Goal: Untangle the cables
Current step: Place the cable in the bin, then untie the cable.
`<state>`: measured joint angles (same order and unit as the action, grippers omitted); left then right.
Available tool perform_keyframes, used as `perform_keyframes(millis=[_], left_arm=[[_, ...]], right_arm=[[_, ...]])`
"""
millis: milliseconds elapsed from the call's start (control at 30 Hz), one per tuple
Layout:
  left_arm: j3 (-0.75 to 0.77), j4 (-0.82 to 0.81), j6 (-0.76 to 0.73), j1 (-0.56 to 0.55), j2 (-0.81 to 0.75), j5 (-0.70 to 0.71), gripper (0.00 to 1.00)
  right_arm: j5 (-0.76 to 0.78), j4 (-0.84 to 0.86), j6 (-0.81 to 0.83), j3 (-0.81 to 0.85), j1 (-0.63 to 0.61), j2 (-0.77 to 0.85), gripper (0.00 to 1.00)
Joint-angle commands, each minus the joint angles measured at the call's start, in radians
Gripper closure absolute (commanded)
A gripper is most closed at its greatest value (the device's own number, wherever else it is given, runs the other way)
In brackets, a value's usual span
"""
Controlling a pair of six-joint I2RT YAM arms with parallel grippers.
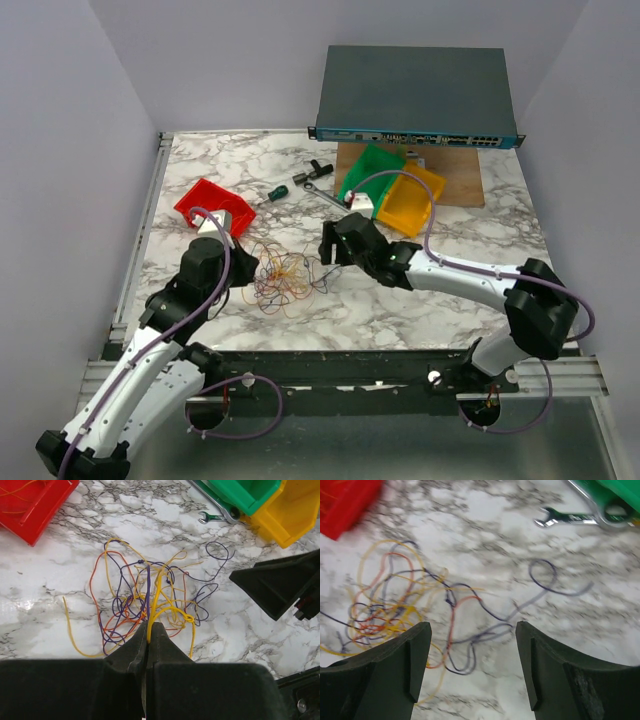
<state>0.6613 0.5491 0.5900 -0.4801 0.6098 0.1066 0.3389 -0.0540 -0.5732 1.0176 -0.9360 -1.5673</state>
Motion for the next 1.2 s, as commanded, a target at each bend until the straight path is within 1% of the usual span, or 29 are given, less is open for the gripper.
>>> perform_keyframes(millis=[0,67,133,267,367,567,600,733,833,867,967,1033,1100,1167], left_arm=[[-0.037,-0.09,0.05,-0.003,0.013,-0.062,1.0],[-0.044,-0.099,0.058,-0.003,0.017,-0.065,1.0],[-0.046,-0.103,0.063,-0.003,0.023,-0.066,1.0],[-0.061,-0.113,0.07,-0.003,0.028,-0.072,1.0],[-0.077,-0.13,0.08,-0.002,0.024,-0.078,1.0],[-0.116,-0.175,0.094,-0.003,0.005,-0.07,1.0],[-0.122,-0.181,0.095,-0.003,0.002,-0.066,1.0],[-0.148,-0.215,0.104,-0.002,-0.004,-0.058,1.0],[-0.173,-0.245,0.11,-0.002,-0.005,-0.051,1.0],[-0.186,-0.264,0.115,-0.003,-0.003,-0.049,0.99],[-0.23,-0.327,0.126,-0.003,0.015,-0.056,0.95],[-0.25,-0.362,0.132,-0.002,0.035,-0.06,0.94],[-0.263,-0.396,0.134,-0.002,0.06,-0.064,0.92],[-0.272,-0.425,0.133,-0.003,0.083,-0.066,0.9]], right_arm=[[0.187,-0.178,-0.149,-0.1,0.005,0.094,0.24],[0.171,-0.164,-0.179,-0.139,0.006,0.108,0.23],[0.18,-0.162,-0.2,-0.143,0.007,0.086,0.23],[0.214,-0.217,-0.219,-0.063,0.012,-0.023,0.22],[0.179,-0.225,-0.19,-0.004,0.014,-0.107,0.22],[0.132,-0.183,-0.175,0.046,0.014,-0.186,0.25],[0.125,-0.183,-0.175,0.054,0.013,-0.201,0.26],[0.095,-0.192,-0.208,0.07,0.014,-0.26,0.39],[0.062,-0.178,-0.199,0.056,0.014,-0.274,0.49],[0.061,-0.178,-0.197,0.049,0.013,-0.269,0.56],[0.089,-0.177,-0.188,0.022,0.013,-0.23,0.81],[0.128,-0.196,-0.184,0.013,0.015,-0.194,0.92],[0.177,-0.227,-0.181,0.007,0.015,-0.152,0.98],[0.222,-0.26,-0.176,0.0,0.017,-0.098,0.99]])
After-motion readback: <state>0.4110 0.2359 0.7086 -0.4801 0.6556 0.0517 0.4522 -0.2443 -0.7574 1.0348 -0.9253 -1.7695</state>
